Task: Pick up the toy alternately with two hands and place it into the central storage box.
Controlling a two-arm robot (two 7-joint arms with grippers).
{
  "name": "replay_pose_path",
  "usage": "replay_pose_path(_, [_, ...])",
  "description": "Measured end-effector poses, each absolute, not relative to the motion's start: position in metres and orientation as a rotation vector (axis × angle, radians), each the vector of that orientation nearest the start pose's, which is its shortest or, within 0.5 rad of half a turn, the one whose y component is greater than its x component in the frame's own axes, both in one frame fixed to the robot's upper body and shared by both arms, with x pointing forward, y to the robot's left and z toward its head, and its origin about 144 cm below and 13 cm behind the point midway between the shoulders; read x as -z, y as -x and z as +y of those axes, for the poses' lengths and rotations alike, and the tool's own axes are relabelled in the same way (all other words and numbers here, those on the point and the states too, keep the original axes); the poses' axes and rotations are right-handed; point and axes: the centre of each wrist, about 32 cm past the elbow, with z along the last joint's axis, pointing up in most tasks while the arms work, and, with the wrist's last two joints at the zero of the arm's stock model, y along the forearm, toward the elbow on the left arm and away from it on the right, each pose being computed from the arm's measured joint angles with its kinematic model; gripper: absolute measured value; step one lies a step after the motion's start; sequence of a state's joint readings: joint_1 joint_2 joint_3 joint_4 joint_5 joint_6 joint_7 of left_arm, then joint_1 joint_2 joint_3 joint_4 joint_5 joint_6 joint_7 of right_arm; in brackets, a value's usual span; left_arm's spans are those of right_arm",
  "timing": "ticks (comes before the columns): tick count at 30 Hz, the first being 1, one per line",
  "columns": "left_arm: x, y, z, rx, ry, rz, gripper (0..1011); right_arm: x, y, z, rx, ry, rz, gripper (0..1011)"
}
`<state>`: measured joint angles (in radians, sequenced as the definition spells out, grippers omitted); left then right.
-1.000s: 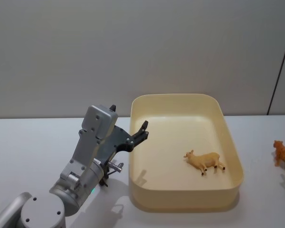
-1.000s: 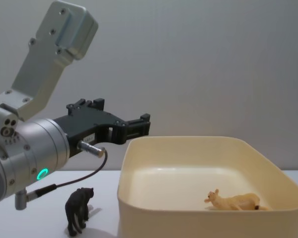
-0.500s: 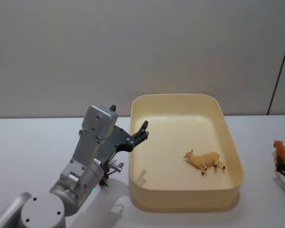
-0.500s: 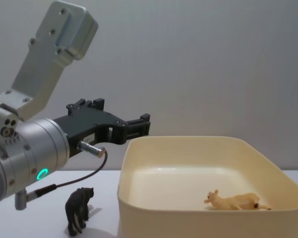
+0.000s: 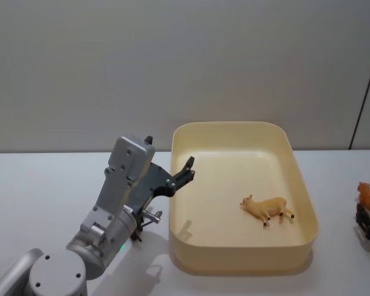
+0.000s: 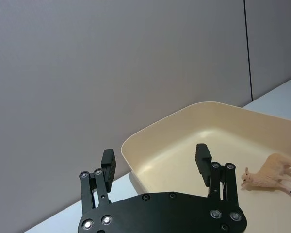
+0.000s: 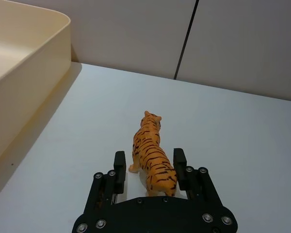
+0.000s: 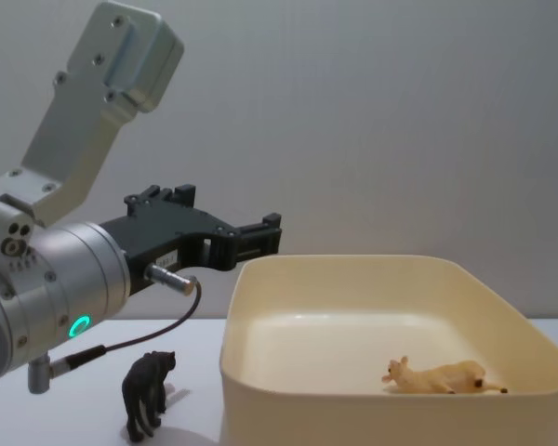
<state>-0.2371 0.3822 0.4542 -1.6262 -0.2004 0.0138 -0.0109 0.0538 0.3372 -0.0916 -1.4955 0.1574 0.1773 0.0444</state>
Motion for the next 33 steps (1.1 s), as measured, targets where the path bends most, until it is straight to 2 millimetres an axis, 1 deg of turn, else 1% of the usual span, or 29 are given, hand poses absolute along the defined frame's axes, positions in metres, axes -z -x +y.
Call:
replay_pose_path(1, [-1.204, -0.492, 0.198, -1.124, -0.061, -0.268, 1002, -1.142, -0.473, -0.306, 1.465, 0.317, 0.03, 589])
replay_pose_path(2, [-1.204, -0.492, 0.198, -1.124, -0.061, -0.268, 1002, -1.142, -0.473, -0.306, 1.464, 0.317, 0.031, 534])
replay_pose_path(4, [-1.204, -0.492, 0.198, -1.124, -0.061, -0.268, 1002, -1.142, -0.474, -0.305, 1.463, 0.317, 0.033, 461])
replay_pose_path(5, [-1.204, -0.492, 0.198, -1.124, -0.061, -0.268, 1002, -1.142, -0.474, -0.305, 1.461, 0.318, 0.034, 445])
replay_pose_path(9, [-1.204, -0.492, 0.198, -1.124, -0.061, -0.268, 1002, -1.141, -0.475, -0.304, 1.459, 0.318, 0.036, 322])
replay_pose_path(10, [-1.204, -0.492, 0.198, -1.124, -0.061, -0.268, 1001, -1.141, -0.475, -0.304, 1.459, 0.318, 0.037, 310])
replay_pose_path(19, [-1.204, -0.492, 0.198, -1.124, -0.061, -0.268, 1002, -1.141, -0.476, -0.303, 1.454, 0.315, 0.034, 306])
replay_pose_path(25, [-1.204, -0.492, 0.198, -1.124, -0.061, -0.268, 1002, -1.145, -0.476, -0.301, 1.439, 0.283, 0.008, 306])
replay_pose_path(33, [-1.204, -0.492, 0.198, -1.124, -0.061, -0.268, 1002, -1.166, -0.477, -0.292, 1.383, 0.178, -0.044, 306])
